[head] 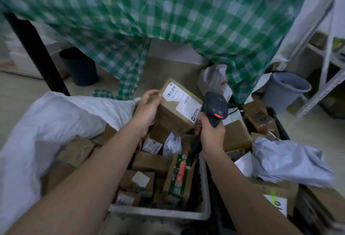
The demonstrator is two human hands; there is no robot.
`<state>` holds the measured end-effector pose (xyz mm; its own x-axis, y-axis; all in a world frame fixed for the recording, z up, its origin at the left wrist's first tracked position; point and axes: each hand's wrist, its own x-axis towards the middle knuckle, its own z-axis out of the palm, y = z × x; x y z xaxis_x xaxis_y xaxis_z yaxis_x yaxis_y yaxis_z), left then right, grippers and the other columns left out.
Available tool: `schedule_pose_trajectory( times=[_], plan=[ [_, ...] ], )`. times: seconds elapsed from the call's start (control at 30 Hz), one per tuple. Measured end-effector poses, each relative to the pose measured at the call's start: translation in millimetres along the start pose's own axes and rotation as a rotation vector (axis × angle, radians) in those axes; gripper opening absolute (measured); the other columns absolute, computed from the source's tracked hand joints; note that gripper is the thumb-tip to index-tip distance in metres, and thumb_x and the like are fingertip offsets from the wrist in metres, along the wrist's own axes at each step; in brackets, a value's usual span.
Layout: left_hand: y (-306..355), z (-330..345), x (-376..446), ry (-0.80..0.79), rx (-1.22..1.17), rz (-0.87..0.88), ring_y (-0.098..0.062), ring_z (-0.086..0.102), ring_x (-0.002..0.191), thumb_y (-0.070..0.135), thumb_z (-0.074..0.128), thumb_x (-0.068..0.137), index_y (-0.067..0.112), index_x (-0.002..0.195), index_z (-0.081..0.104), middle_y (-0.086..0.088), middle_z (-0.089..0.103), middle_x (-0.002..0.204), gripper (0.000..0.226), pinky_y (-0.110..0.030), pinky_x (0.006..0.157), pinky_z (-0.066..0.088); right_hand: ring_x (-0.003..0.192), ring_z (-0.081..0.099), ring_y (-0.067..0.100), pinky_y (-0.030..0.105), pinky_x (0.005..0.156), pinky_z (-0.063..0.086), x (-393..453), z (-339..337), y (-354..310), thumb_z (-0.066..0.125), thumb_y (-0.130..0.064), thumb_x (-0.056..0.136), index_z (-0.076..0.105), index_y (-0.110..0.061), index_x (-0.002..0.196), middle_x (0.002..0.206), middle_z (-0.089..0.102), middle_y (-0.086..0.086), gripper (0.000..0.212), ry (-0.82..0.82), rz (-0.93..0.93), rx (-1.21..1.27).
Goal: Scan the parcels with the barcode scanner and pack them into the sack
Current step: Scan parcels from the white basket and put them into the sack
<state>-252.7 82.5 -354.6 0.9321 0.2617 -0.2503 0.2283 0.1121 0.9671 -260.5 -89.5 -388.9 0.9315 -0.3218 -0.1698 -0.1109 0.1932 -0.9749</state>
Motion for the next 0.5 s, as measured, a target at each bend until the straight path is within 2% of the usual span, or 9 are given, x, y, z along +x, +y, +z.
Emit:
schedule_pose_trajectory(
  times=[0.1,0.17,0.23,0.27,0.33,0.4,0.5],
  plan=[
    [8.3,-16.7,-40.4,-0.024,-0.02,0.013,-0.007,0.052,0.094,0.035,0.055,0.096,0.034,0.119,0.054,0.014,0.052,0.106,0.023,-0.038,0.087,0.051,0.095,0.06,0.014,0.031,0.087,0.043,-34.7,-7.7,-21.2,0.068,-0.023,0.09,0.055,-0.026,0.108,0.094,0.062,-0.014,0.022,-0.08,-0.078,-0.079],
    [9.3,-29.5,-62.3,0.017,-0.04,0.045,-0.011,0.056,0.097,0.034,0.06,0.093,0.032,0.121,0.052,0.006,0.055,0.113,0.029,-0.033,0.086,0.053,0.089,0.058,0.005,0.024,0.082,0.043,-53.7,-10.8,-30.1,0.067,-0.021,0.09,0.056,-0.022,0.112,0.096,0.063,-0.012,0.024,-0.169,-0.129,-0.154],
    [7.1,-43.3,-77.4,0.06,-0.063,0.051,-0.011,0.058,0.098,0.036,0.067,0.088,0.032,0.128,0.048,0.003,0.052,0.117,0.044,-0.028,0.084,0.052,0.082,0.057,-0.005,0.012,0.07,0.043,-65.7,-15.2,-33.8,0.068,-0.022,0.089,0.059,-0.019,0.115,0.095,0.065,-0.011,0.027,-0.296,-0.184,-0.271],
    [4.6,-50.8,-83.1,0.074,-0.066,0.041,-0.01,0.058,0.096,0.038,0.07,0.085,0.031,0.133,0.046,0.004,0.05,0.117,0.055,-0.029,0.088,0.051,0.079,0.058,-0.007,0.01,0.065,0.043,-69.7,-17.4,-33.5,0.069,-0.022,0.088,0.061,-0.018,0.112,0.092,0.067,-0.01,0.025,-0.367,-0.201,-0.34],
    [-4.0,-66.6,-88.9,0.092,-0.057,0.005,-0.014,0.059,0.103,0.042,0.076,0.078,0.027,0.137,0.044,0.0,0.05,0.123,0.069,-0.036,0.099,0.049,0.074,0.061,-0.004,0.014,0.062,0.045,-75.9,-21.7,-29.2,0.072,-0.021,0.086,0.064,-0.023,0.096,0.084,0.068,-0.008,0.013,-0.492,-0.205,-0.456],
    [-14.7,-81.3,-90.2,0.111,-0.026,-0.021,-0.022,0.059,0.111,0.046,0.081,0.069,0.027,0.134,0.046,-0.005,0.053,0.129,0.076,-0.039,0.1,0.049,0.071,0.062,0.006,0.022,0.063,0.046,-79.6,-25.1,-19.0,0.074,-0.022,0.084,0.06,-0.026,0.083,0.074,0.066,-0.006,0.014,-0.548,-0.223,-0.586],
    [-26.3,-98.5,-91.0,0.125,0.07,-0.006,-0.022,0.059,0.113,0.045,0.082,0.07,0.024,0.131,0.049,-0.003,0.054,0.13,0.073,-0.04,0.099,0.05,0.08,0.063,0.016,0.032,0.069,0.05,-81.3,-22.5,-13.0,0.074,-0.026,0.081,0.06,-0.024,0.082,0.08,0.067,-0.001,0.014,-0.582,-0.312,-0.824]
  ],
)
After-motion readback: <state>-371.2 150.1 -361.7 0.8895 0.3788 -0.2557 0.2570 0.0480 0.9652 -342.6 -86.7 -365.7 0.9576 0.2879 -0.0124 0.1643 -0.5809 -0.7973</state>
